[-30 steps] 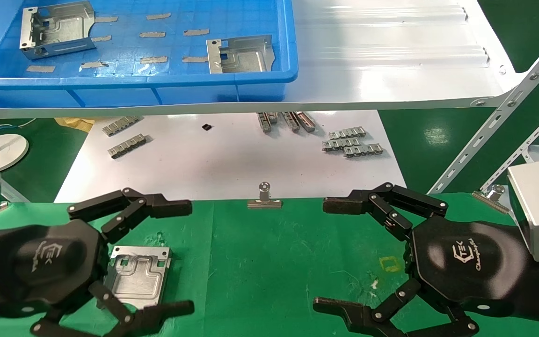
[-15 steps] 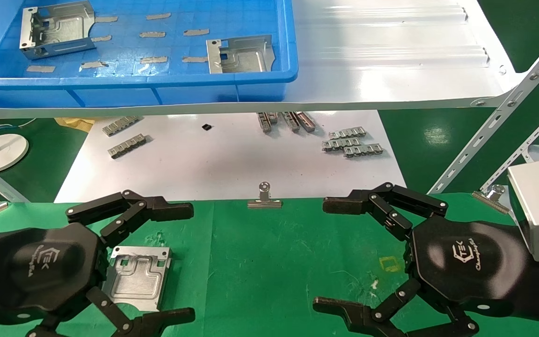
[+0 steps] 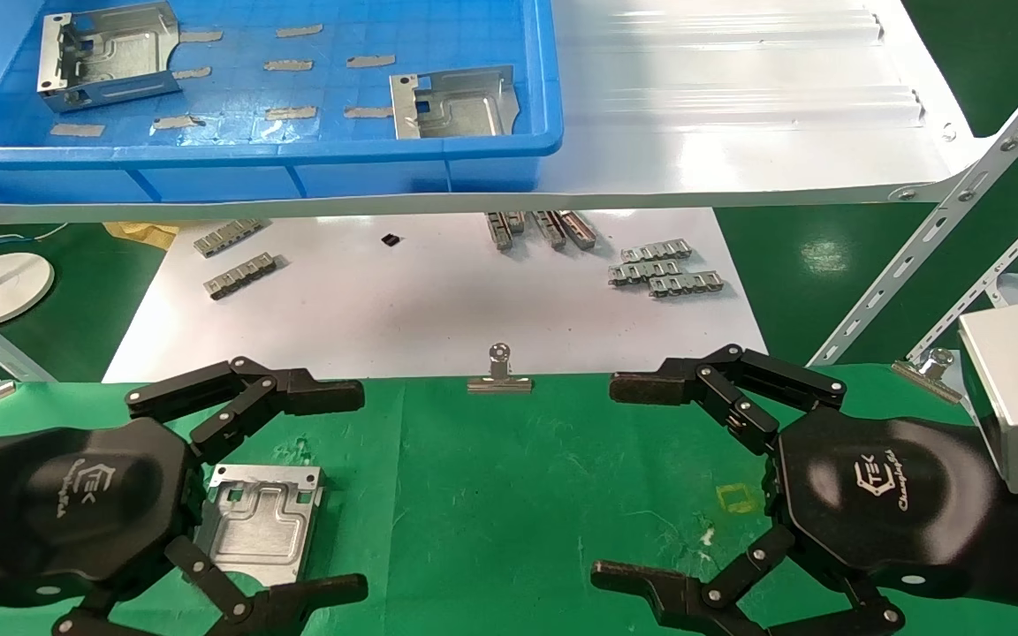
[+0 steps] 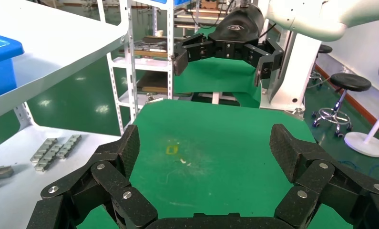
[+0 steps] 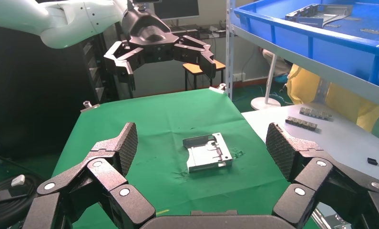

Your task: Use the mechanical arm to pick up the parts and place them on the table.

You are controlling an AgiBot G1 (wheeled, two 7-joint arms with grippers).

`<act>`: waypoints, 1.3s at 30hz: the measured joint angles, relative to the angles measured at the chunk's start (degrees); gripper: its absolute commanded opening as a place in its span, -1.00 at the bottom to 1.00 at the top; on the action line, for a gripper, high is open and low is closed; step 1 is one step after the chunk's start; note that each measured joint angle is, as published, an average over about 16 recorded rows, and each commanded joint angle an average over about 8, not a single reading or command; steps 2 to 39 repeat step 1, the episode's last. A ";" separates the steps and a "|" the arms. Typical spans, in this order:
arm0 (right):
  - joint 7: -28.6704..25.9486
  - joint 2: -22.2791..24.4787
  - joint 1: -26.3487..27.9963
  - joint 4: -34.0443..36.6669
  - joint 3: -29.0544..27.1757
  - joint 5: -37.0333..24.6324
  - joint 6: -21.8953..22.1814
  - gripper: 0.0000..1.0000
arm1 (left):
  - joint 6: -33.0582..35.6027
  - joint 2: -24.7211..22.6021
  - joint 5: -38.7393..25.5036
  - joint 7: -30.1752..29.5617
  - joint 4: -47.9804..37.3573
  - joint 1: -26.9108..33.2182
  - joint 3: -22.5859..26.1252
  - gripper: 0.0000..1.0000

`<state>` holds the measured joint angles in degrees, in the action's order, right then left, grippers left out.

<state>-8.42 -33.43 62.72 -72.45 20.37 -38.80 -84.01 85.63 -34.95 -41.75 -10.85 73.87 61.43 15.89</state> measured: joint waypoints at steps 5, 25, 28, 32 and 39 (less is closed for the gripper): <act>0.00 0.00 0.00 0.00 0.00 0.00 0.00 1.00 | 0.00 0.00 0.00 0.01 -0.02 0.01 0.01 1.00; 0.00 0.00 0.00 0.00 0.00 0.00 0.00 1.00 | 0.00 0.00 0.00 0.01 -0.02 0.01 0.01 1.00; 0.00 0.00 0.00 0.00 0.00 0.00 0.00 1.00 | 0.00 0.00 0.00 0.01 -0.02 0.01 0.01 1.00; 0.00 0.00 0.00 0.00 0.00 0.00 0.00 1.00 | 0.00 0.00 0.00 0.01 -0.02 0.01 0.01 1.00; 0.00 0.00 0.00 0.00 0.00 0.00 0.00 1.00 | 0.00 0.00 0.00 0.01 -0.02 0.01 0.01 1.00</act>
